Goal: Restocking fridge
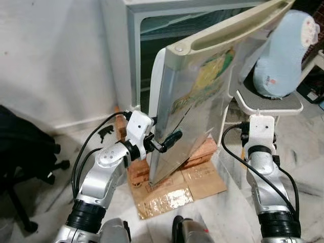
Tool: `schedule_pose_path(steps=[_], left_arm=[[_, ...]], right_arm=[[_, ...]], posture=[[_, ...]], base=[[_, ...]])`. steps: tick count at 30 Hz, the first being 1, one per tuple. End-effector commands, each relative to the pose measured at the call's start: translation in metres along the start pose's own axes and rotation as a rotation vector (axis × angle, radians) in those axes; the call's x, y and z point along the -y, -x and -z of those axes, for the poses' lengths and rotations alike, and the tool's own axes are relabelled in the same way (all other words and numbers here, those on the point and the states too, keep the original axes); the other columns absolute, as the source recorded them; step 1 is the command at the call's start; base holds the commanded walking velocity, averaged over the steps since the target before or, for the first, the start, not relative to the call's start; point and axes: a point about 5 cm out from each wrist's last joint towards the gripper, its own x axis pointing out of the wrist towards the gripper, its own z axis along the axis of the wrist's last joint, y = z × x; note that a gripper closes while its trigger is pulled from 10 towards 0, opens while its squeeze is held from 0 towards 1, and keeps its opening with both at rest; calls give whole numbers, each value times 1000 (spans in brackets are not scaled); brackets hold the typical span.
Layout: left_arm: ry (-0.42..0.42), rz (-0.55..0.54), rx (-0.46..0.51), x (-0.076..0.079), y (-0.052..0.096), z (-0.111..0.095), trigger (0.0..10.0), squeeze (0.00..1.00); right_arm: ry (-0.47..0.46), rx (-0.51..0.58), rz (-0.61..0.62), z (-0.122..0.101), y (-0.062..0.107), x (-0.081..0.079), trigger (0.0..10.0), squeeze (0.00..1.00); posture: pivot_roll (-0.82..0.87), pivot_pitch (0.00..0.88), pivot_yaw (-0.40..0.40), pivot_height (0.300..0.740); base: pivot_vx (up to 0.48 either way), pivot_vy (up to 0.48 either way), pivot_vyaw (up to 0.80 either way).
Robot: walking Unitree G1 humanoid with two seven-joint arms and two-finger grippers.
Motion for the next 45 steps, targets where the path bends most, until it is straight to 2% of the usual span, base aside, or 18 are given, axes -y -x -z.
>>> schedule_pose_path(steps=[1,12,20,28,35,38,40,41,43,44,45], left_arm=[[-66,169,81,34,-23,-25,10000,0],[-64,183,90,39,-27,-28,10000,0],[-66,188,90,41,-26,-28,10000,0],[-61,196,93,46,-29,-30,10000,0],[-60,239,102,54,-35,-34,10000,0],[-62,271,106,60,-39,-37,10000,0],[-58,336,111,74,-46,-38,10000,0],[-58,336,111,74,-46,-38,10000,0],[-57,412,108,88,-51,-39,10000,0],[-57,412,108,88,-51,-39,10000,0],[-43,531,83,107,-56,-38,10000,0]], right_arm=[[8,-9,53,-1,1,10,10000,0],[-5,-20,48,-2,1,6,10000,0],[3,-23,48,-3,1,5,10000,0],[29,-43,68,1,4,11,10000,0],[59,-101,100,14,13,24,10000,0],[87,-117,99,20,19,31,10000,0],[109,-138,115,26,25,39,10000,0],[109,-138,115,26,25,39,10000,0],[135,-155,131,28,29,44,10000,0],[135,-155,131,28,29,44,10000,0],[154,-166,142,30,33,47,10000,0]], posture=[[24,115,-66,740],[25,113,-68,740],[27,111,-69,740],[26,109,-69,740],[26,105,-71,740],[17,104,-68,740],[12,101,-69,740],[12,101,-69,740],[9,100,-69,740],[9,100,-69,740],[-1,99,-66,740]], base=[[0,-356,0],[0,-371,-685],[0,-392,-207],[0,-358,0],[0,-216,0],[0,0,0],[0,0,0],[0,0,0],[0,0,0],[0,0,0],[0,0,0]])
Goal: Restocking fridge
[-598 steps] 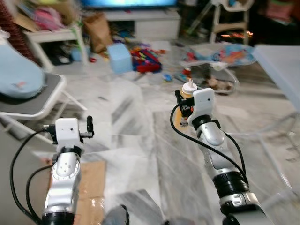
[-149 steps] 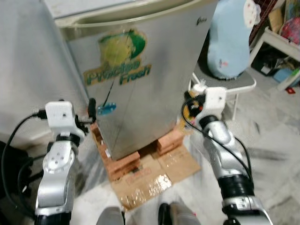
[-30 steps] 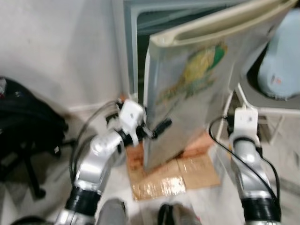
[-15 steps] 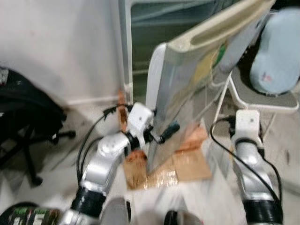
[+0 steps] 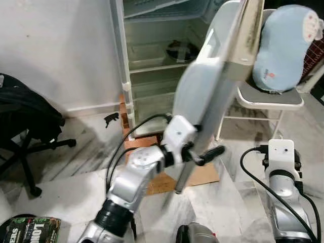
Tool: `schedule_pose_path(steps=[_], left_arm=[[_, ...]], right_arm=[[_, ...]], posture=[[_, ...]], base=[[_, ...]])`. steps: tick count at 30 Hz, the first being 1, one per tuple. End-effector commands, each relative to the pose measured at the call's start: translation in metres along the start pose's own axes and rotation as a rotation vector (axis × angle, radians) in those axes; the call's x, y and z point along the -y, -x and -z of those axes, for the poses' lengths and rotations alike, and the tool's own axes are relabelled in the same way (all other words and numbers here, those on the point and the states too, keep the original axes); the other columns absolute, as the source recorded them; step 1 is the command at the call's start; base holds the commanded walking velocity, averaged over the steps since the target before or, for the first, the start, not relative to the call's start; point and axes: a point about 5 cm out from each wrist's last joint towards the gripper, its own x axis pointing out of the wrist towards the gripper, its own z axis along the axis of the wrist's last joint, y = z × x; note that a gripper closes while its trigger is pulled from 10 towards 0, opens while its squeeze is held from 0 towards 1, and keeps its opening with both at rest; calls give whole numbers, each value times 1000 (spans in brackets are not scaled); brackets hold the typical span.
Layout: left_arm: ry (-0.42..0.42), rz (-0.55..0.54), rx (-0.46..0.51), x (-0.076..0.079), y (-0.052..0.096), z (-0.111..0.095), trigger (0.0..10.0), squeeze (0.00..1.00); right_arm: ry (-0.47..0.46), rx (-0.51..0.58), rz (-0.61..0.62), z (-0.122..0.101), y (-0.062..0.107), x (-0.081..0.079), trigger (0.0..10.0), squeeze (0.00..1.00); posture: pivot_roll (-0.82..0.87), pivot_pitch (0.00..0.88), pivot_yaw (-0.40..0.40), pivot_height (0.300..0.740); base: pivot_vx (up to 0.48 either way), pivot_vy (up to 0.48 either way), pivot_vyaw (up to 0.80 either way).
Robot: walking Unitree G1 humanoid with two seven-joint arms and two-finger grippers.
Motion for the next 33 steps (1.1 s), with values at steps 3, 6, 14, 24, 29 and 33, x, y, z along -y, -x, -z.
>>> schedule_pose_path(steps=[3,6,14,24,29,33], left_arm=[[8,188,-9,23,-18,-4,10000,0],[-16,211,-8,24,-28,-7,10000,0],[-60,-122,113,-16,-3,-19,10000,0],[-66,-881,159,-77,109,-11,10000,0],[-97,-1159,132,-76,158,-2,10000,0],[-88,-1257,101,-73,180,11,10000,0]], right_arm=[[15,-4,23,0,7,8,10000,0],[3,-21,34,3,11,9,10000,0],[-15,-29,43,0,11,5,10000,0],[-46,0,35,-15,-3,-7,10000,0],[-79,23,10,-26,-14,-17,10000,0],[-168,128,-129,-51,-22,-35,10000,0]], posture=[[-19,99,-60,740],[-41,103,-45,740],[-41,102,-39,740],[15,105,-61,740],[36,106,-73,740],[52,102,-89,740]], base=[[0,0,0],[0,0,0],[0,0,0],[0,0,0],[0,0,0],[0,0,0]])
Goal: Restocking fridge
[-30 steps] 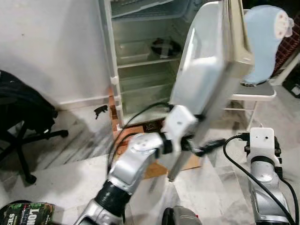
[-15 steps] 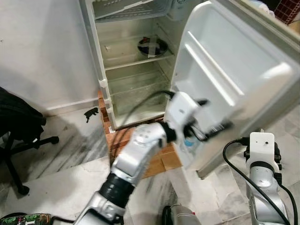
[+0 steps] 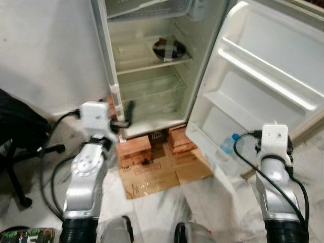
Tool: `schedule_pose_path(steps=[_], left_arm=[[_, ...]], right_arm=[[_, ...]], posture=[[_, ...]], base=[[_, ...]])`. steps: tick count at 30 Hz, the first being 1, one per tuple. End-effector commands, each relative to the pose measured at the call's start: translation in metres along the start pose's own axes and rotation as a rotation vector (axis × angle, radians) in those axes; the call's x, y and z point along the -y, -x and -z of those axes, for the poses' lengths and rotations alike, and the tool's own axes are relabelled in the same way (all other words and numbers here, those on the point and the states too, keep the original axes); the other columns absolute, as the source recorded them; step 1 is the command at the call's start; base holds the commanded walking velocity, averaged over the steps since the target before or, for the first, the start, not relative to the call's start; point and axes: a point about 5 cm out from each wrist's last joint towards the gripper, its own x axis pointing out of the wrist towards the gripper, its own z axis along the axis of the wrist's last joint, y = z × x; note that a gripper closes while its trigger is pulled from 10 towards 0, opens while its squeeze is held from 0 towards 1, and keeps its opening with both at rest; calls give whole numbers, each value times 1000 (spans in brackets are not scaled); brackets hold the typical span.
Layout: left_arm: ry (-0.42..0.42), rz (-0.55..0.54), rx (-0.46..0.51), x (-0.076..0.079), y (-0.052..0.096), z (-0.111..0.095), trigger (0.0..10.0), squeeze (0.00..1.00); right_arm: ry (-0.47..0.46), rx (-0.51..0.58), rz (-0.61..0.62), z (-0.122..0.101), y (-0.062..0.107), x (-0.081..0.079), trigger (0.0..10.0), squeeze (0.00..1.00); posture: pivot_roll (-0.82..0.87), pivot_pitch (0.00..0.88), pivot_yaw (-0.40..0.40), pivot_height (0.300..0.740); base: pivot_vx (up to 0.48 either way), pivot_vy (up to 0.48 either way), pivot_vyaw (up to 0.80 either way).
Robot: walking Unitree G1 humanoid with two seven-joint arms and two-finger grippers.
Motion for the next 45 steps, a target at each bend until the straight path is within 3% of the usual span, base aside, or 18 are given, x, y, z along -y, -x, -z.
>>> schedule_pose_path(steps=[1,7,13,17,23,32,45], left_arm=[[-12,-20,9,-3,2,0,10000,0],[-26,-42,-5,-11,4,4,10000,0],[-39,-60,4,-12,2,3,10000,0],[-52,-48,18,-9,0,0,10000,0],[-57,-43,23,-9,0,-2,10000,0],[-51,-26,18,-5,-1,-1,10000,0],[-65,26,1,7,-5,1,10000,0]], right_arm=[[-47,69,-87,-15,-4,-13,10000,0],[-93,140,-237,-34,-9,-35,10000,0],[-171,241,-419,-50,-1,-56,10000,0],[-179,303,-461,-64,-2,-65,10000,0],[-198,332,-464,-72,-6,-67,10000,0],[-210,323,-450,-67,-8,-64,10000,0],[-240,332,-443,-69,-9,-68,10000,0]], posture=[[53,102,-90,740],[53,101,-94,740],[49,97,-91,740],[50,98,-90,740],[57,108,-85,740],[48,118,-77,740],[51,118,-67,740]], base=[[0,0,0],[0,0,0],[138,0,0],[411,-60,0],[383,-285,0],[283,-382,0],[0,-432,-191]])
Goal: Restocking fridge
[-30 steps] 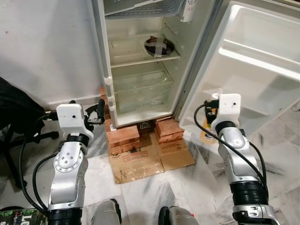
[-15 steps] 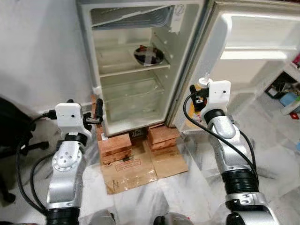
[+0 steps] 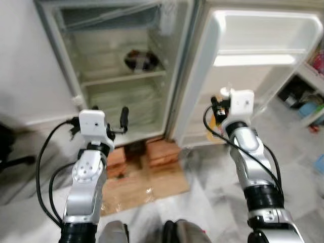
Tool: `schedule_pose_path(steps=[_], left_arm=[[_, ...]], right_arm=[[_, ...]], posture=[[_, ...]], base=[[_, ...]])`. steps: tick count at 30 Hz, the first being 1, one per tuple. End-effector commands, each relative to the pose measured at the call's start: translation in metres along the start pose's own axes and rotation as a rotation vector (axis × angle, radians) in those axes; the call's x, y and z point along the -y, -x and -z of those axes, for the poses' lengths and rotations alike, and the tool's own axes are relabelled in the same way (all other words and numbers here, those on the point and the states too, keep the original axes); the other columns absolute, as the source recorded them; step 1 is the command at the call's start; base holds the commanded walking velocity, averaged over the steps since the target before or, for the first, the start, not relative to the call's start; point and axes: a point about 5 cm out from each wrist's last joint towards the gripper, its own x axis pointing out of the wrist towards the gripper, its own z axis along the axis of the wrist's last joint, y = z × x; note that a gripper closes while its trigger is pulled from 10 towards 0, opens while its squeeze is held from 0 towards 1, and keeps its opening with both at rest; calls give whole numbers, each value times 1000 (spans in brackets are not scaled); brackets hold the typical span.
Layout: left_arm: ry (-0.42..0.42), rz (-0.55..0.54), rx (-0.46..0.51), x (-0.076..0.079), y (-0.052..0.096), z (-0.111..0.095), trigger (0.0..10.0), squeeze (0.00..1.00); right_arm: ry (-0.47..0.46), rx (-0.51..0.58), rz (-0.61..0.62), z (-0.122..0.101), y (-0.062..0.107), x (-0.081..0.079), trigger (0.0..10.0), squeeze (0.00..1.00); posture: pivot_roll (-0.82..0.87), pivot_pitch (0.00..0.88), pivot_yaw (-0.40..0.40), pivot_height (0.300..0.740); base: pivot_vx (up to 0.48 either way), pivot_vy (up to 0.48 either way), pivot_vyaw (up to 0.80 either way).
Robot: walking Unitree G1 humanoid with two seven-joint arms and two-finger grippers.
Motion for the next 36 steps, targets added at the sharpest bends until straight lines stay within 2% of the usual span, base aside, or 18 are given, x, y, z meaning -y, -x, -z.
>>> schedule_pose_path(steps=[1,6,8,17,24,28,32,34,36], left_arm=[[-7,19,-5,4,-2,-1,10000,0],[-49,44,-56,5,-2,7,10000,0],[-59,61,-71,3,-3,9,10000,0],[-117,97,-78,-4,-3,10,10000,0],[-130,119,-95,-7,-4,14,10000,0],[-119,149,-75,-5,-6,10,10000,0],[-86,123,-62,-6,-8,7,10000,0],[-44,96,-53,-9,-9,7,10000,0],[-38,81,-45,-10,-9,7,10000,0]], right_arm=[[4,25,24,-4,-1,6,10000,0],[-14,35,46,-3,-2,5,10000,0],[-34,43,71,-2,-3,5,10000,0],[-64,71,82,-4,-6,2,10000,0],[-91,104,136,-8,-7,11,10000,0],[-97,99,150,-5,-4,14,10000,0],[-92,92,119,-4,-5,9,10000,0],[-73,94,63,-9,-9,2,10000,0],[-60,102,38,-11,-11,0,10000,0]], posture=[[55,116,-62,740],[72,107,-32,740],[88,95,-8,740],[93,67,-6,740],[67,39,40,740],[65,43,21,740],[64,68,-16,740],[60,78,-48,740],[59,78,-56,740]], base=[[0,-446,-400],[0,-452,-80],[0,0,0],[0,0,0],[0,0,0],[0,0,0],[131,0,0],[411,0,0],[480,0,0]])
